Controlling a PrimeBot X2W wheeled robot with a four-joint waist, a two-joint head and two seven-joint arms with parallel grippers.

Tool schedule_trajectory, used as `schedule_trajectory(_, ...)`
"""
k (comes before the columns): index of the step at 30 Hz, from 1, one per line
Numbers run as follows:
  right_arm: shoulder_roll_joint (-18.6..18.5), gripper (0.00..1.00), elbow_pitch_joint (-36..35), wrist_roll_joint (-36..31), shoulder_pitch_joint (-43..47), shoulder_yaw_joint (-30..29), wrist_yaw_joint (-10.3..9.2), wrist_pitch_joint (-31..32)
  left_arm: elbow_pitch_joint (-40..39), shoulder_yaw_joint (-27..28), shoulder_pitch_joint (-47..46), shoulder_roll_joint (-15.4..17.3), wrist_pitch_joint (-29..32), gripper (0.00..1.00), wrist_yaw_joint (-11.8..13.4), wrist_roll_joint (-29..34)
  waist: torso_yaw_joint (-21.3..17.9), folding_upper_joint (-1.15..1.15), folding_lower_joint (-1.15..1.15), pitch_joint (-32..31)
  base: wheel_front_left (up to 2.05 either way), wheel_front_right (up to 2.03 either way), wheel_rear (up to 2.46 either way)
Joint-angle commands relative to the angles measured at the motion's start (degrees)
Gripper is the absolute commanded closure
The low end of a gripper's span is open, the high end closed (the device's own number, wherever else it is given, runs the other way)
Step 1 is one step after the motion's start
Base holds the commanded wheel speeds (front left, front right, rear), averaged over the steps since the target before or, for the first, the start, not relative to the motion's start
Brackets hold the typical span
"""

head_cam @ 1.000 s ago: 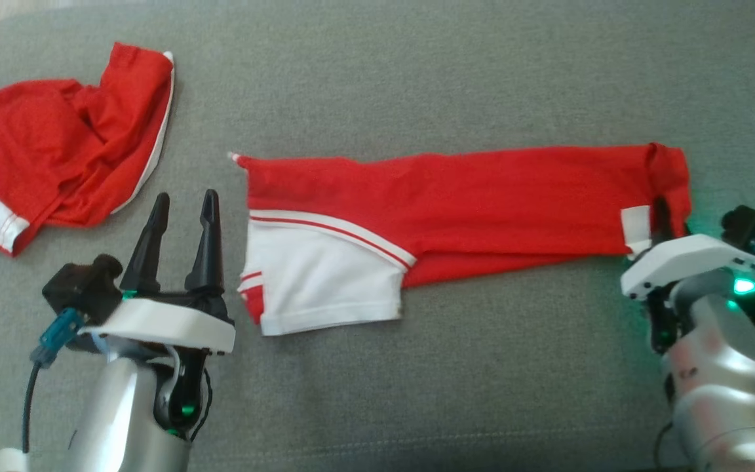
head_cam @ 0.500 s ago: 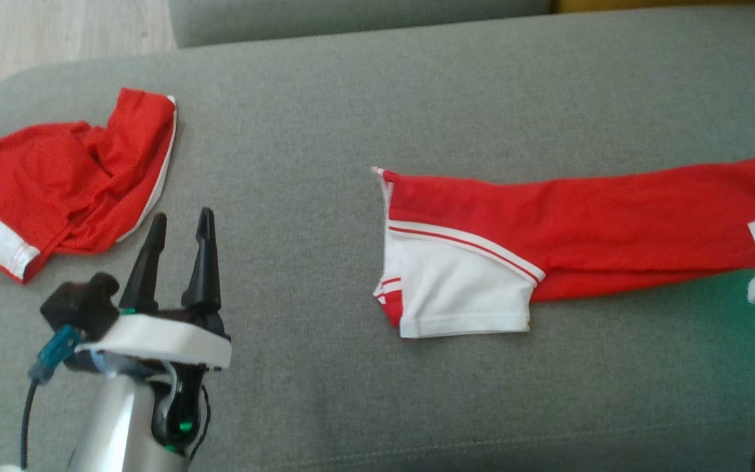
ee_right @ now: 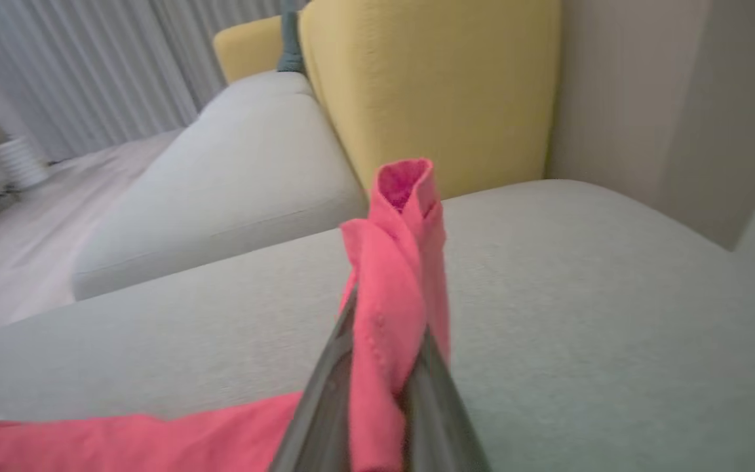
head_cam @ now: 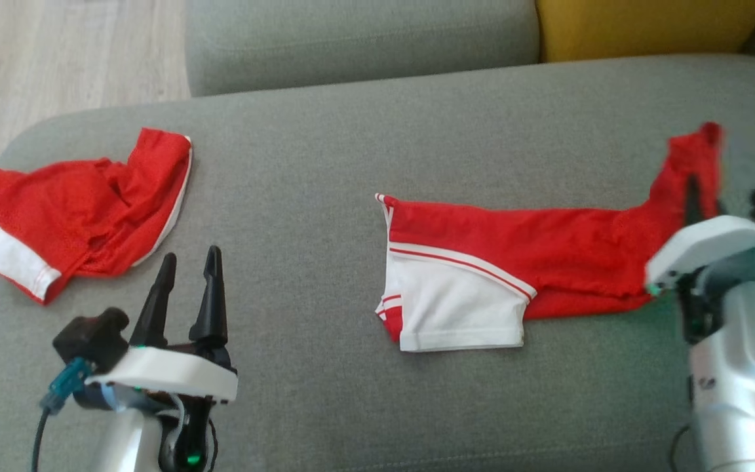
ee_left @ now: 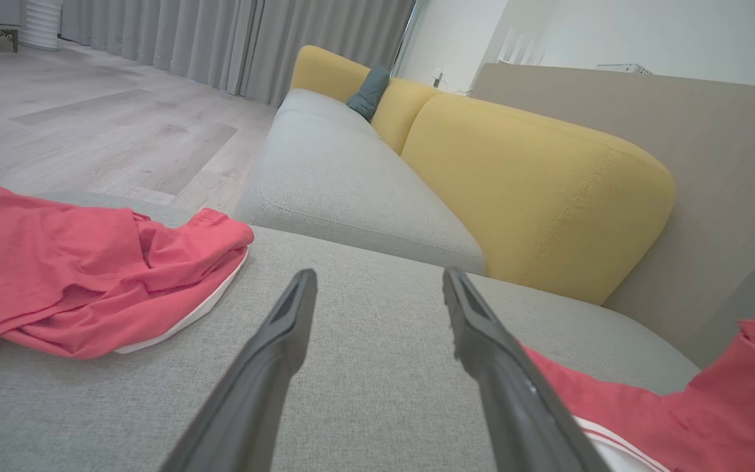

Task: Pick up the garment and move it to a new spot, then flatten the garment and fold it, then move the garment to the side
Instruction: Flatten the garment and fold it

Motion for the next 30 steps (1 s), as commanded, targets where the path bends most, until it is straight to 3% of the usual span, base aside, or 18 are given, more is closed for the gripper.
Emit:
schedule_trajectory(1, 0.64, 1.00, -3.70, 5.50, -0.53, 6.77, -0.05, 1.26, -2.10, 1.67, -1.42, 0.44, -0.69, 0.00, 0.41, -0.40, 0.53, 0.00, 0.00, -0.81, 0.00, 0.00, 0.00)
schedule_trajectory(3, 0.67, 1.00, -7.23, 14.14, 1.60, 15.41, -0.05, 3.29, -2.20, 1.41, -1.34, 0.44, -0.69, 0.00, 0.51, -0.63, 1.18, 0.00, 0.00, -0.88, 0.00, 0.00, 0.00)
schedule_trajectory(12, 0.69, 1.00, -11.86, 28.77, 5.43, 30.65, -0.05, 3.21, -2.09, 0.67, -1.78, 0.44, -0.69, 0.00, 0.68, -0.84, 3.26, 0.00, 0.00, 0.34, 0.00, 0.00, 0.00)
schedule_trajectory(30, 0.69, 1.00, 5.45, 47.23, 0.96, 49.91, -0.05, -9.72, -0.08, -2.51, -2.99, 0.44, -0.69, 0.00, 0.98, -1.45, 9.59, 0.00, 0.00, 1.94, 0.00, 0.00, 0.00)
